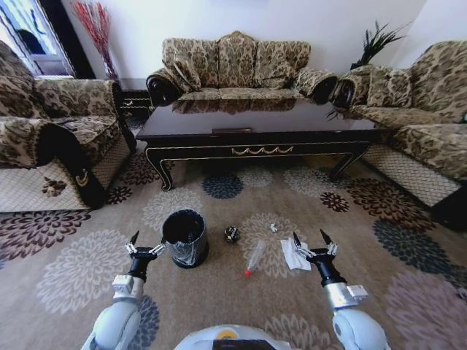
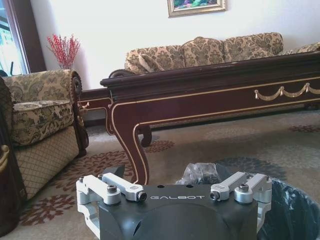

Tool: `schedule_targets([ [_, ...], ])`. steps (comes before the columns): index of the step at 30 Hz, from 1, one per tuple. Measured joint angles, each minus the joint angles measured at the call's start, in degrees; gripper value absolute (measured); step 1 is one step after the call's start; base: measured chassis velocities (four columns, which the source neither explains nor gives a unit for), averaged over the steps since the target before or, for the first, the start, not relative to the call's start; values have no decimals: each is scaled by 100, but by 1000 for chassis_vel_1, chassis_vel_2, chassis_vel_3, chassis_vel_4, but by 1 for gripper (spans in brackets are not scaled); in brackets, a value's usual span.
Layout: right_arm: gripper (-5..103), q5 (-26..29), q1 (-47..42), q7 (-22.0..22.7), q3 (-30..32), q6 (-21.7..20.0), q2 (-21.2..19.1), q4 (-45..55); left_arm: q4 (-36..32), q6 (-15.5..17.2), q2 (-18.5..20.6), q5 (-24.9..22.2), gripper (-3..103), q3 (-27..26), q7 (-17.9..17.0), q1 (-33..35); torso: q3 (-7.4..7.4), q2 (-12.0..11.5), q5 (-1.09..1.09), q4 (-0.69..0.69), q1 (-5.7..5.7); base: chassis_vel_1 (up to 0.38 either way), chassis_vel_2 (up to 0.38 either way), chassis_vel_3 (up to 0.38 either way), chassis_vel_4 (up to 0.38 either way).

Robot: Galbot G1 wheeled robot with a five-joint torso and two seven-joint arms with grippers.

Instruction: Move to the front of the table and pick up the trash from the floor, then place it into the trash bin.

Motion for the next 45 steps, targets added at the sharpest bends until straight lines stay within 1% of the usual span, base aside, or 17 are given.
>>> schedule_targets([
  [8, 100, -39, 9, 75, -3, -2, 2, 0, 14, 19, 12, -40, 100, -25, 4, 0, 0, 0, 0, 0, 0, -98, 94, 102, -110],
  [13, 100, -32, 14, 160, -36, 2, 18, 1, 14, 153, 44, -201, 100, -41, 4, -18, 0, 0, 0, 0, 1, -86, 83, 71, -73],
  [16, 100, -41, 4, 177, -39, 27, 39, -8, -57, 734, 105, -929, 100, -43, -76, -9, 0, 0, -1, 0, 1, -26, 33, 22, -33],
  [17, 100, -67, -18, 182, -46, 50, 65, -30, -102, 1083, 154, -1284, 100, -58, -154, -14, 0, 0, -1, 0, 0, 0, 0, 0, 0],
  [18, 100, -67, -18, 182, -46, 50, 65, -30, -102, 1083, 154, -1284, 100, -58, -154, -14, 0, 0, -1, 0, 0, 0, 0, 0, 0],
  [21, 100, -175, -42, 183, -78, 95, 109, -104, -254, 1727, 324, -1927, 100, -107, -421, -103, -1, 0, 0, 0, 0, 0, 0, 0, 0],
  [22, 100, -175, -42, 183, -78, 95, 109, -104, -254, 1727, 324, -1927, 100, -107, -421, -103, -1, 0, 0, 0, 0, 0, 0, 0, 0],
  [23, 100, -186, -38, 184, -84, 98, 115, -115, -307, 1861, 366, -2092, 100, -114, -489, -135, -1, 0, 0, 0, 0, 0, 0, 0, 0],
  [25, 100, -196, -12, 186, -102, 102, 123, -138, -462, 2317, 502, -2627, 100, -120, -723, -260, 0, 0, 0, -1, 0, 0, 0, 0, 0],
  [26, 100, -196, -12, 186, -102, 102, 123, -138, -462, 2317, 502, -2627, 100, -120, -723, -260, 0, 0, 0, -1, 0, 0, 0, 0, 0],
  [29, 100, -197, 30, 189, -129, 105, 122, -177, -542, 2976, 689, -3096, 100, -104, -1024, -439, 0, 0, 0, -1, 0, 0, 0, 0, 0],
  [30, 100, -197, 30, 189, -129, 105, 122, -177, -542, 2976, 689, -3096, 100, -104, -1024, -439, 0, 0, 0, -1, 0, 0, 0, 0, 0],
  [33, 100, -195, 86, 193, -172, 112, 96, -252, -530, 3493, 765, -3299, 100, -132, -1208, -449, 0, 0, 0, 1, 0, 0, 0, 0, 0],
  [34, 100, -195, 86, 193, -172, 112, 96, -252, -530, 3493, 765, -3299, 100, -132, -1208, -449, 0, 0, 0, 1, 0, 0, 0, 0, 0],
  [36, 100, -191, 80, 193, -169, 132, 80, -296, -460, 3662, 777, -3333, 102, -140, -1243, -463, 0, 0, 0, 1, 0, 0, 0, 0, 0],
  [38, 100, -173, 78, 193, -165, 144, 57, -326, -382, 3759, 774, -3360, 99, -152, -1248, -523, 0, 0, 0, 0, 0, 0, 0, 0, 0],
  [45, 100, -139, 163, 194, -222, 145, 10, -338, -87, 3889, 751, -3466, 97, -104, -1248, -801, 0, 0, 0, 0, 0, 0, 0, 0, 0],
])
